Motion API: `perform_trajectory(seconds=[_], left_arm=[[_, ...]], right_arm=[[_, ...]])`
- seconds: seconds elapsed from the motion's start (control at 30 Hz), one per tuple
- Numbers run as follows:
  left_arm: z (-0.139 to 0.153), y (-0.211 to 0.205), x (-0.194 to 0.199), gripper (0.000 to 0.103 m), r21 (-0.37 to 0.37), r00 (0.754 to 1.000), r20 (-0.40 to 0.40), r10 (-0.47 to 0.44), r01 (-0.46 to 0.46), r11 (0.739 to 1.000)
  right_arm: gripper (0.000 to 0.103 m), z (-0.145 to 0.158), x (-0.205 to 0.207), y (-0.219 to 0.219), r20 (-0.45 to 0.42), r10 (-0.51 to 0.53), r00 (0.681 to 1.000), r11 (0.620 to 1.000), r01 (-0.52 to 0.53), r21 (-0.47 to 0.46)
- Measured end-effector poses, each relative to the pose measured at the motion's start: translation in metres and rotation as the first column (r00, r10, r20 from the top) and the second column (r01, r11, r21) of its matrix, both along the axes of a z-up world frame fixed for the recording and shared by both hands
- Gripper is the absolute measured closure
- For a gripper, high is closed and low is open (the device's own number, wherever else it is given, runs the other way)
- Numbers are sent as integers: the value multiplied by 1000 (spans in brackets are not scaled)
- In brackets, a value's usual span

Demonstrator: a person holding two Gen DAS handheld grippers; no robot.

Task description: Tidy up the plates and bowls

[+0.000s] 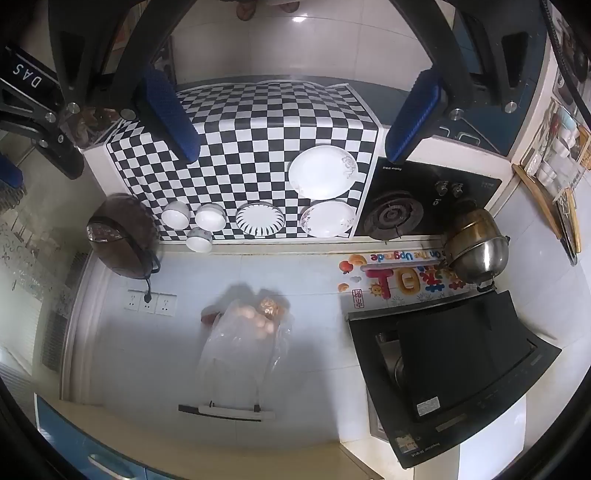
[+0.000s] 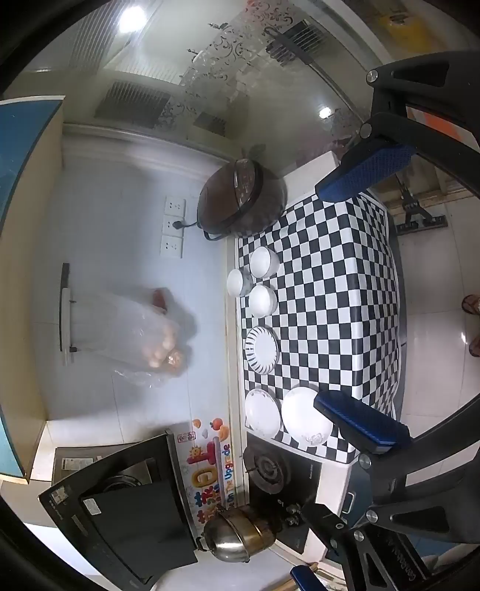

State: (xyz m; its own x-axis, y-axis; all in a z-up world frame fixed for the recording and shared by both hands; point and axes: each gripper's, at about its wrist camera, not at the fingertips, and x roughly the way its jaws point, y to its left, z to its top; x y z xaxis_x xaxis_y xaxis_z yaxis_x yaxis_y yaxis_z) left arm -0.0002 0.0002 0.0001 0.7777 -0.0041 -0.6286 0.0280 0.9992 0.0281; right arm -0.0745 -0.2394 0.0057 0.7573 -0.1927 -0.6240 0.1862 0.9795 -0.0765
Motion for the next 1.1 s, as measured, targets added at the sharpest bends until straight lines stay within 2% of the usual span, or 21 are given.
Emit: perform_trajectory(seconds=[0.3,1.1], left_arm=[[3,-1,-2,0,1,1000,5,-11,11,1000],[13,-4,-3,0,-4,1000,13,-11,11,1000]], right_arm=[[0,5,-5,-5,38,-8,999,1000,7,25],[0,14,-2,-4,37,-11,999,1000,11,6]])
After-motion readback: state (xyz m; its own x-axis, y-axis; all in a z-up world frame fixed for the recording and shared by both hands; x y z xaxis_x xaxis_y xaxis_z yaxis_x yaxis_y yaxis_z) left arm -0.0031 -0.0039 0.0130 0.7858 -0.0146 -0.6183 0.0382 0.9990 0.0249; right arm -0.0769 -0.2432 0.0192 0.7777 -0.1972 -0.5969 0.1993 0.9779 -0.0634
